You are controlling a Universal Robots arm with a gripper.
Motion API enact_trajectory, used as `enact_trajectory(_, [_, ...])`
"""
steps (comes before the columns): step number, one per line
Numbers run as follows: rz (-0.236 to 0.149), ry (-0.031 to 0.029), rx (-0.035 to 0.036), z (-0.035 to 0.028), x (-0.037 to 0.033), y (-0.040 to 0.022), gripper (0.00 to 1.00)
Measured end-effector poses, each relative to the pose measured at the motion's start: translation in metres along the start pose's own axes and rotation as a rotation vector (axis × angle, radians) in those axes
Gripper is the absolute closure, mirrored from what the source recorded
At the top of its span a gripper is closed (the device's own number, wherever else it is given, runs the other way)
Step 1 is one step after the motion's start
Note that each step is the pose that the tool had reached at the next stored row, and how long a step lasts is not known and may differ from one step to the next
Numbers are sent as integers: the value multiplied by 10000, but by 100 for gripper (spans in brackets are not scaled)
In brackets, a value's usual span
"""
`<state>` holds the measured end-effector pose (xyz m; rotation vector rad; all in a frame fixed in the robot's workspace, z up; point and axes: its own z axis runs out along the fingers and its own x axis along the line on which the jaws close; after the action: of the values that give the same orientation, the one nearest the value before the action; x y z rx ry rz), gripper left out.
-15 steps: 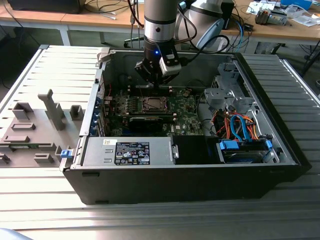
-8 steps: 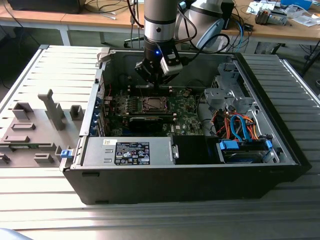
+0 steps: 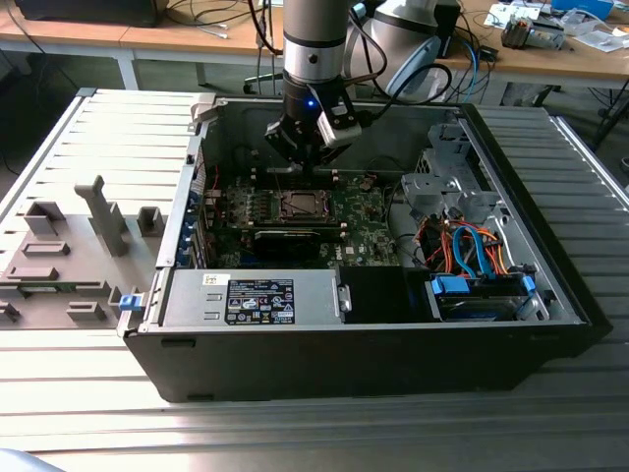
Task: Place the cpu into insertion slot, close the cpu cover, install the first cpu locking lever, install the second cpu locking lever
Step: 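Install the first cpu locking lever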
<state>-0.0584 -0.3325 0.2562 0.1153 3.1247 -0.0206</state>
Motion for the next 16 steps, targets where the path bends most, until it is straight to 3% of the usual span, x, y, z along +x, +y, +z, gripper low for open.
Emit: enact_trajectory(16, [-732, -9, -11, 0, 0, 0, 89])
